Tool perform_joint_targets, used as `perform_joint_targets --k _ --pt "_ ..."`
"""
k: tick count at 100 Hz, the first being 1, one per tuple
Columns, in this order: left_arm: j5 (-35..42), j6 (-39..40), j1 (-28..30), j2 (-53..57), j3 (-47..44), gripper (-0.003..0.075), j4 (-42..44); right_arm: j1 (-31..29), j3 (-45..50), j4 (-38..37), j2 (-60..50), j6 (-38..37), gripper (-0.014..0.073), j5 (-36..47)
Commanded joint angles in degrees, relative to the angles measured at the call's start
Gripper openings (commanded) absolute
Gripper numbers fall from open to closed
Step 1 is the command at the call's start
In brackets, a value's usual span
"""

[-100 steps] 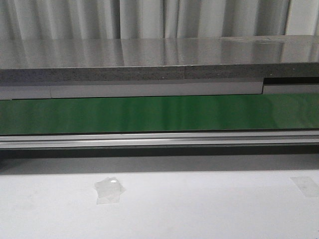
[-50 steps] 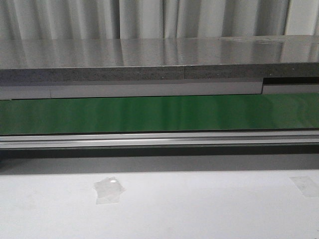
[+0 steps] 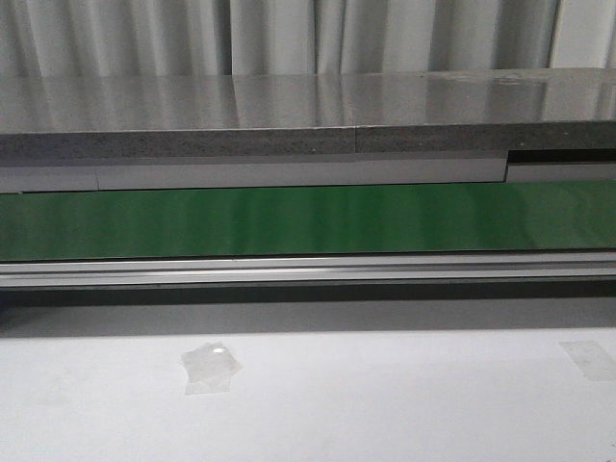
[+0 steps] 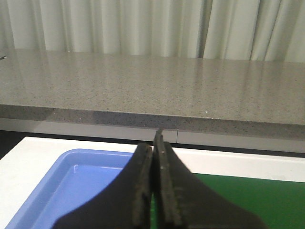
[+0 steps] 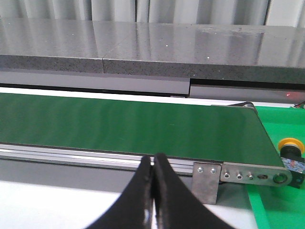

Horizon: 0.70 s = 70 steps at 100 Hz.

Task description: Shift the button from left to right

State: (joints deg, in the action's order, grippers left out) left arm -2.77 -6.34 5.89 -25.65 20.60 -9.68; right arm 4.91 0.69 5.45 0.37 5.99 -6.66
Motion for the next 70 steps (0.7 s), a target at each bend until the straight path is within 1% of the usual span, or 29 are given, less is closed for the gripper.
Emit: perform_joint_targets --k 1,70 --pt "4.0 0.61 -0.14 -0.19 1.81 -0.002 -0.63 0.0 -0.39 -0.69 -0.12 -0.35 -0.0066 5.88" --pt "4.0 0.61 -0.14 -0.19 1.81 -0.002 -0.63 0.0 0.01 -0.8 -0.76 -0.36 -0.0066 6.66"
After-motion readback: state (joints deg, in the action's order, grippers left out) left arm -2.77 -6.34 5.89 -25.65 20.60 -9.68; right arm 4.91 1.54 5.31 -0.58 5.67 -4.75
